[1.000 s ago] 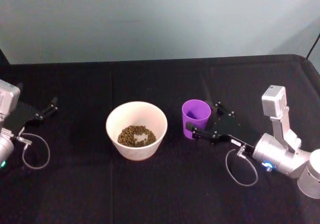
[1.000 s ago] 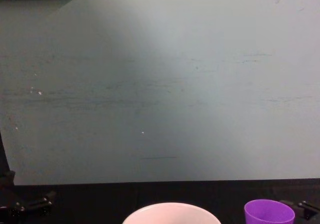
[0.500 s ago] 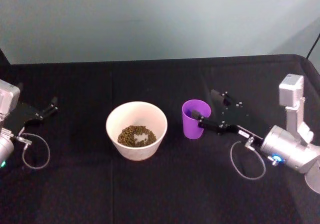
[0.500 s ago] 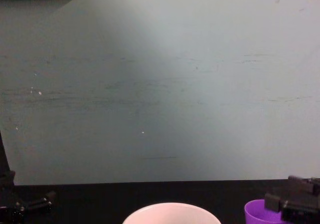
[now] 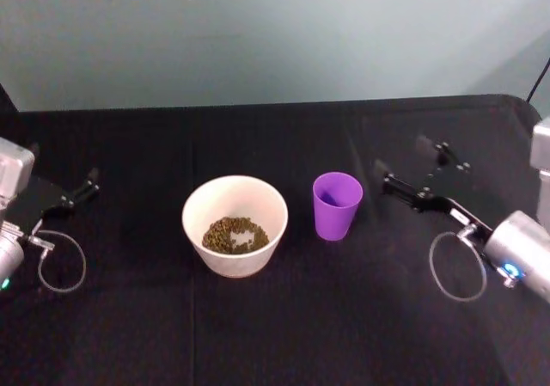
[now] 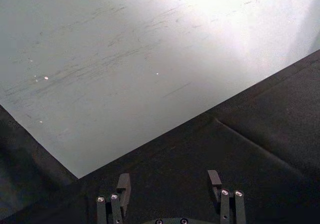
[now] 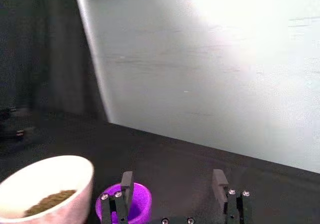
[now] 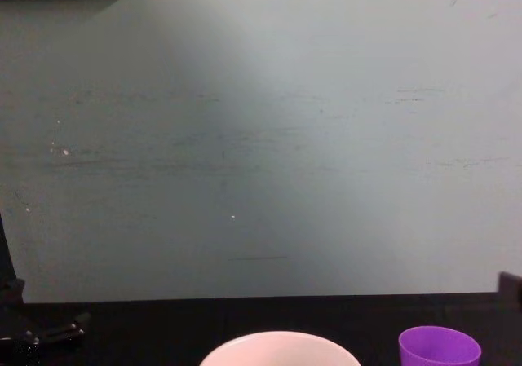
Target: Pick up the cup and pour the mung beans from the cup into the bowl.
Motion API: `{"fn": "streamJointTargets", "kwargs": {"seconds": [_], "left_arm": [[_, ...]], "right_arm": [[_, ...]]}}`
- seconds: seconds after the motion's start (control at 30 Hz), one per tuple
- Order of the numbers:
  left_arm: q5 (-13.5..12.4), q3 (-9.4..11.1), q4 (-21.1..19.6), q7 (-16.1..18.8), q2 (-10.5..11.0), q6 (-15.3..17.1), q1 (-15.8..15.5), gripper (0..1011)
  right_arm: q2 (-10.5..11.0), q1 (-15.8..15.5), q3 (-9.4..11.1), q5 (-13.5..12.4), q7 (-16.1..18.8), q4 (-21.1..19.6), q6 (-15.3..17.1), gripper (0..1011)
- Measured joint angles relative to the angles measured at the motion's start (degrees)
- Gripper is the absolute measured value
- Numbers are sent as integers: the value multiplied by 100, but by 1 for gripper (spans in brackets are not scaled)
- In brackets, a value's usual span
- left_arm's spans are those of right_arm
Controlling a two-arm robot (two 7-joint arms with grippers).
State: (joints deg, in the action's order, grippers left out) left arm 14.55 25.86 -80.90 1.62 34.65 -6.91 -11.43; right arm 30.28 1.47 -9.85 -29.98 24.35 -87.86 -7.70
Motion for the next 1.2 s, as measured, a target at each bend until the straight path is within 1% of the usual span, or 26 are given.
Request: {"fn": "streamJointTargets", "kwargs": {"seconds": [0.1,0.13,0.23,0.3,0.4,0.47,0.5,0.53,0.6,0.63,0.77,0.87,1.2], "left_arm": [[0,0,0,0,0,0,0,1000],[0,0,0,0,0,0,0,1000],[0,0,0,0,0,0,0,1000],[0,0,0,0,0,0,0,1000],[0,0,0,0,0,0,0,1000],[0,0,0,0,0,0,0,1000],[0,0,0,0,0,0,0,1000],[0,0,0,0,0,0,0,1000],[0,0,0,0,0,0,0,1000],[0,0,0,0,0,0,0,1000],[0,0,0,0,0,0,0,1000],[0,0,0,0,0,0,0,1000],[0,0,0,0,0,0,0,1000]], "right_arm": [[-23,-189,119,126,-247,-170,-8,1002],[-44,-312,199,204,-375,-268,-37,1003],[-97,-494,319,343,-583,-395,-88,1003],[-129,-551,362,402,-678,-431,-95,1003],[-226,-650,459,555,-920,-488,-91,1003],[-323,-694,522,691,-1126,-502,-122,1003],[-353,-705,539,731,-1176,-502,-135,1003],[-418,-722,574,839,-1315,-501,-173,1003],[-504,-730,622,966,-1468,-472,-226,1003],[-504,-730,622,966,-1468,-472,-226,1003],[-649,-727,702,1124,-1607,-388,-393,1003],[-714,-717,725,1194,-1612,-356,-491,1003],[-699,-720,723,1187,-1613,-362,-480,1003]]}}
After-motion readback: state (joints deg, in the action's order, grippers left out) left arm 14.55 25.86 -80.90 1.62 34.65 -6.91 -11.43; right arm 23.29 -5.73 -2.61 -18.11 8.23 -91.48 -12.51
